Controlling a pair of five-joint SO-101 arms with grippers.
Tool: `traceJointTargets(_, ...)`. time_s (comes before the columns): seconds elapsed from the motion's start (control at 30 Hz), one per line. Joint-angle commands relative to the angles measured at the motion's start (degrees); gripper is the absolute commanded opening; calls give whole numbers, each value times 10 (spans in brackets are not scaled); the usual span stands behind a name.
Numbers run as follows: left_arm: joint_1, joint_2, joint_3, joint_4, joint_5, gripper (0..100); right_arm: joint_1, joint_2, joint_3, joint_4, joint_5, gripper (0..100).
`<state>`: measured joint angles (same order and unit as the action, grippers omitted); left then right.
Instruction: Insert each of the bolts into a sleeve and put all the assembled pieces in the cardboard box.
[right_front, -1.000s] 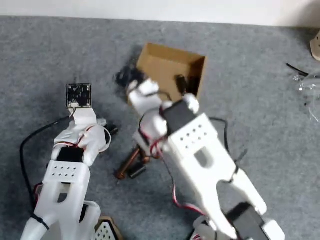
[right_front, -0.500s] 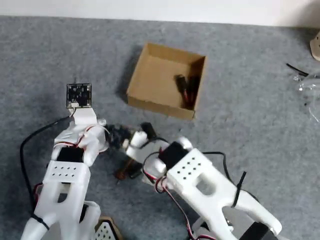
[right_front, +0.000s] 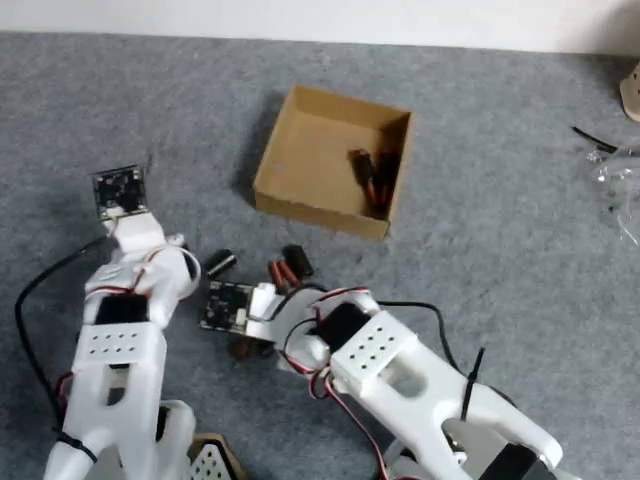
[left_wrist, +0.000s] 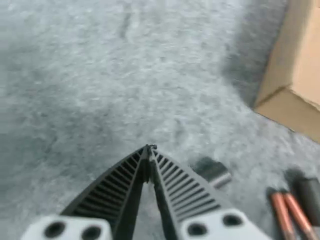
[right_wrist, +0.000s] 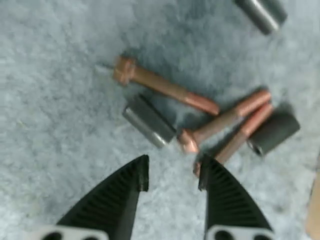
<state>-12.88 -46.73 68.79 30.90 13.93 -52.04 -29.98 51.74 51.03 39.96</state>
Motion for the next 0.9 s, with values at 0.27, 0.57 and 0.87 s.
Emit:
traceJointTargets(0.27, -111, 0, -100, 64, 47, 5, -54, 12, -5, -21, 33, 206)
traceJointTargets(0.57, -111, 0, -100, 64, 47, 5, -61, 143, -13, -51, 54, 207)
traceJointTargets(0.87, -111, 0, -100, 63, 46, 5, -61, 164, -14, -102, 57, 207)
